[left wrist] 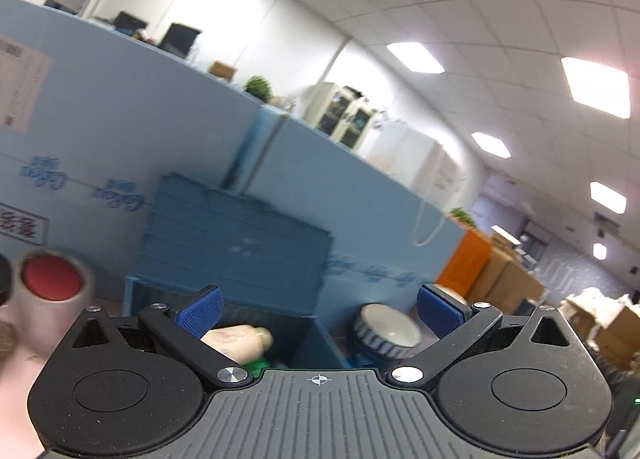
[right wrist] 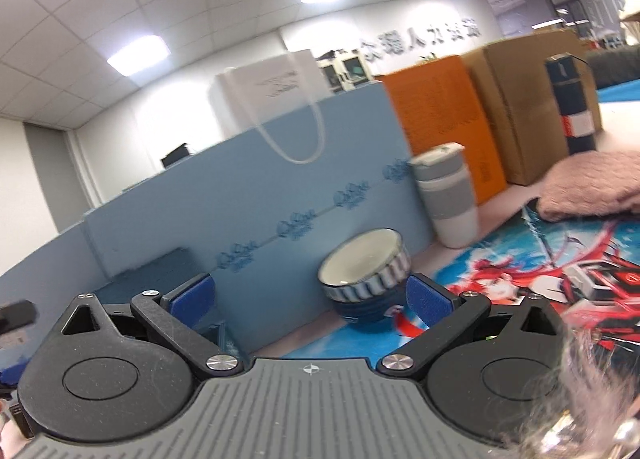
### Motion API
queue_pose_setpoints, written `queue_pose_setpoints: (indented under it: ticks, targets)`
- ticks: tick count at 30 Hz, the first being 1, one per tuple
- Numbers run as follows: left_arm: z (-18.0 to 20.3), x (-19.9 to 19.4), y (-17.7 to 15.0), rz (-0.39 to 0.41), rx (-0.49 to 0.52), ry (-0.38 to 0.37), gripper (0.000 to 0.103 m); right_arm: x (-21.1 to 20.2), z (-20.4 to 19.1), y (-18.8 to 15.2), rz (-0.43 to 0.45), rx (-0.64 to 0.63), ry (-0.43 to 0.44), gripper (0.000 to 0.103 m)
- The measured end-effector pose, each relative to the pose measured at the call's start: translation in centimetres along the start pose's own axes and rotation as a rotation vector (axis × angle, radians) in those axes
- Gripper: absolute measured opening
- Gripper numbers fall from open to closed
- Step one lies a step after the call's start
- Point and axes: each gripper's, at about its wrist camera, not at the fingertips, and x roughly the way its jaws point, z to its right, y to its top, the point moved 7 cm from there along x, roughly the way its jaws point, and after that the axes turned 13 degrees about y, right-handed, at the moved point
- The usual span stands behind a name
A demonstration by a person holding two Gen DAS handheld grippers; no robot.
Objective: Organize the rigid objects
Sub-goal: 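Withdraw the right tool from the box back over the mat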
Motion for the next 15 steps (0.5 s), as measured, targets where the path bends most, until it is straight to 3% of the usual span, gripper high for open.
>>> queue_pose_setpoints:
  ticks: [6, 10, 15]
  targets:
    - [2.7, 0.3, -1.4, 0.057, 0.099, -0.020, 0.103, -0.5, 4.0, -0.6, -0.015, 0.042, -0.069, 0.103]
    - [3.6, 0.4, -2.1, 0.087, 0.151, 0.014, 0.103, -1.4, 6.7, -0.7, 0.085, 0.101, -0.110, 0.103]
    - [5.3, 0.5, -3.5, 0.169, 0.257, 0.014, 0.103, -1.2, 9.5, -1.7, 0.140, 0.166, -0.110, 0.103]
